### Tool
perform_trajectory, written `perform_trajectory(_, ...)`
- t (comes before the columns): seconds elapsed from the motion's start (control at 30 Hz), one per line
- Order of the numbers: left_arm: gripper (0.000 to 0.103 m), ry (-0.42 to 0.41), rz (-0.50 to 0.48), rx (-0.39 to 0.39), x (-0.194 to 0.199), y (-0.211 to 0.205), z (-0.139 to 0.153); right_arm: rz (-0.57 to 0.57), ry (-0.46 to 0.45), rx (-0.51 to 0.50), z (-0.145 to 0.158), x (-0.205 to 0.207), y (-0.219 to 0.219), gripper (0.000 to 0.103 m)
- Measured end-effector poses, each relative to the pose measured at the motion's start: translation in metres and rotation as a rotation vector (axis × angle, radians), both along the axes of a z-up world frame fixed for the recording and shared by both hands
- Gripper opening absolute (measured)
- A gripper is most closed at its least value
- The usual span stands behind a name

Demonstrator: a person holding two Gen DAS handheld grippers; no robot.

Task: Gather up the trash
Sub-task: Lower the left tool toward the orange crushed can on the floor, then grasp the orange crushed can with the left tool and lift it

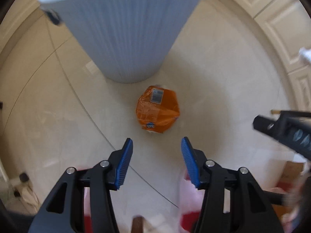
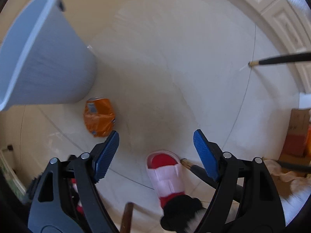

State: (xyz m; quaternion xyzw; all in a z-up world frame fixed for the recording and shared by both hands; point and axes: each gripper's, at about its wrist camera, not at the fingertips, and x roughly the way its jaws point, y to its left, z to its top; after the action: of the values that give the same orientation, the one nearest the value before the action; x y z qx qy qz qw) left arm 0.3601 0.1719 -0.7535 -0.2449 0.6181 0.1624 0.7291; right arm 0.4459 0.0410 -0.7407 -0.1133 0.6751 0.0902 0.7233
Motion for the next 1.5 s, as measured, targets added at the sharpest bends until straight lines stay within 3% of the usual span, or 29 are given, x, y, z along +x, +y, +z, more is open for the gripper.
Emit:
perform_trajectory(0.2, 0.051, -0.033, 0.058, -0.084, 0.001, 0.024, -0.070, 0.001, 0.056, 0.018, -0.064, 0.001, -0.005, 0.078)
perform_trajectory(0.33, 0.051, -0.074, 0.126, -0.130, 0.004, 0.049, -0.093, 0.027, 0.095, 0.032, -0.101, -0.004, 0.012, 0.078)
perform_trajectory(0.53, 0.051, -0.109, 0.078, -0.183, 0.007, 0.063, -0.115, 0.015, 0.108, 0.119, -0.126, 0.004, 0.019, 0.078)
perform_trajectory(1.07, 0.055, -0.171, 0.054, -0.247, 0.011, 0.091, -0.137, 0.096, 0.143, 0.135, -0.170, 0.011, 0.036, 0.078)
perform_trajectory(1.3, 0.054, -0.185, 0.030, -0.329, 0.013, 0.095, -0.141, 0.097, 0.161, 0.138, -0.180, 0.011, 0.030, 0.078)
perform_trajectory(1.37, 0.041, -0.195, 0.019, -0.345, 0.015, 0.097, -0.140, 0.099, 0.163, 0.146, -0.177, 0.014, 0.032, 0.078)
perform_trajectory(1.5, 0.034, -0.204, -0.005, -0.345, 0.015, 0.095, -0.134, 0.077, 0.149, 0.136, -0.171, 0.014, 0.028, 0.078)
